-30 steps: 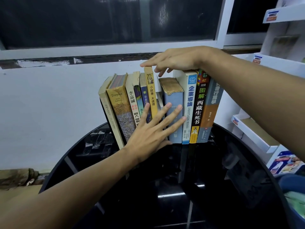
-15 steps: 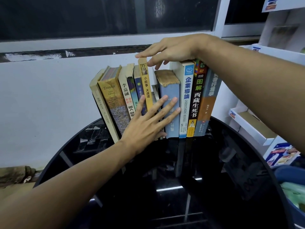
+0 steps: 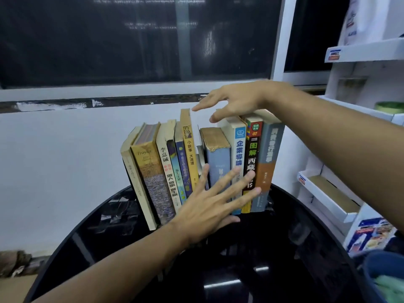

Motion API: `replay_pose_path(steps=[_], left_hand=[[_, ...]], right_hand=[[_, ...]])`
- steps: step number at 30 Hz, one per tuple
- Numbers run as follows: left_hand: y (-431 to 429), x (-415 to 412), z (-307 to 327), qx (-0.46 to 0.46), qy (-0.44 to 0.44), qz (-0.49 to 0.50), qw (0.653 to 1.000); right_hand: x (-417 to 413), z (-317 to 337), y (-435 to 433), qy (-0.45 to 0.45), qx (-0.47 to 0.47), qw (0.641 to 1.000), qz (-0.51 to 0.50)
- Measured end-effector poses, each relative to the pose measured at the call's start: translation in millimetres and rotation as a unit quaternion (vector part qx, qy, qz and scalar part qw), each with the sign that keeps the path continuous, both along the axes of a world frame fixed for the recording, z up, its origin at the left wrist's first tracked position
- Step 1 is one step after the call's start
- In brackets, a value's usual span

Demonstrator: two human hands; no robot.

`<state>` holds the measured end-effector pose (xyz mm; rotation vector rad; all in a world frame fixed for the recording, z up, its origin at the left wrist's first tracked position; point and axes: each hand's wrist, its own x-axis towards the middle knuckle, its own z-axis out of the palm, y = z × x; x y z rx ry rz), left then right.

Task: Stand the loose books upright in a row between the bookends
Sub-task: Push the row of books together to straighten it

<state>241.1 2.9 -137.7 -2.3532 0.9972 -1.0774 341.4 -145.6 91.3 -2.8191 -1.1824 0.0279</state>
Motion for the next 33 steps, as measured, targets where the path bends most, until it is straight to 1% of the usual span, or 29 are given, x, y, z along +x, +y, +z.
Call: replay_pose_path(steps=[3, 6, 9, 12, 16, 17, 18, 20, 21, 23, 24, 33], left_hand=[[-14.8, 7.5, -0.6, 0.008, -0.002, -0.002, 1.0], [-22.1, 16.5, -5.5, 0.012, -0.005, 0.009, 1.0], [-24.0, 23.5, -10.0, 0.008, -0.012, 0.023, 1.0], [-24.0, 28.3, -12.8, 0.019, -0.033, 0.034, 0.999], [-23.5, 31.0, -15.7, 0.024, -0.058, 0.037, 0.997], [-23.2, 31.2, -15.9, 0.026, -0.065, 0.038, 0.997], [-23.0, 31.4, -15.9, 0.027, -0.069, 0.037, 0.997], [-22.9, 31.6, -15.7, 0.028, -0.074, 0.033, 0.996], [-22.9, 31.6, -15.5, 0.028, -0.076, 0.032, 0.996], [-23.0, 31.0, -15.1, 0.028, -0.077, 0.031, 0.996], [-23.0, 30.7, -15.1, 0.028, -0.077, 0.03, 0.996], [-24.2, 31.0, -15.6, 0.012, -0.064, 0.024, 0.998]], right_hand=[[7.0, -0.4, -12.1, -0.001, -0.016, 1.0, -0.013], [14.5, -6.9, -18.5, 0.022, -0.016, 0.999, -0.017], [18.5, -16.5, -22.0, 0.043, 0.006, 0.999, -0.006], [20.5, -20.8, -22.5, 0.035, -0.01, 0.999, 0.01], [22.2, -22.2, -23.5, 0.07, -0.014, 0.997, -0.007], [26.1, -23.1, -23.6, 0.086, 0.012, 0.996, -0.009], [26.6, -23.2, -22.9, 0.078, 0.009, 0.997, 0.005], [19.3, -20.2, -21.3, 0.092, -0.001, 0.996, 0.002], [14.3, -19.1, -19.2, 0.075, -0.018, 0.997, 0.01], [17.3, -19.3, -19.0, 0.069, -0.044, 0.996, 0.036], [17.3, -20.2, -19.4, 0.056, -0.057, 0.996, 0.031], [23.9, -21.7, -20.7, 0.072, -0.024, 0.997, -0.012]])
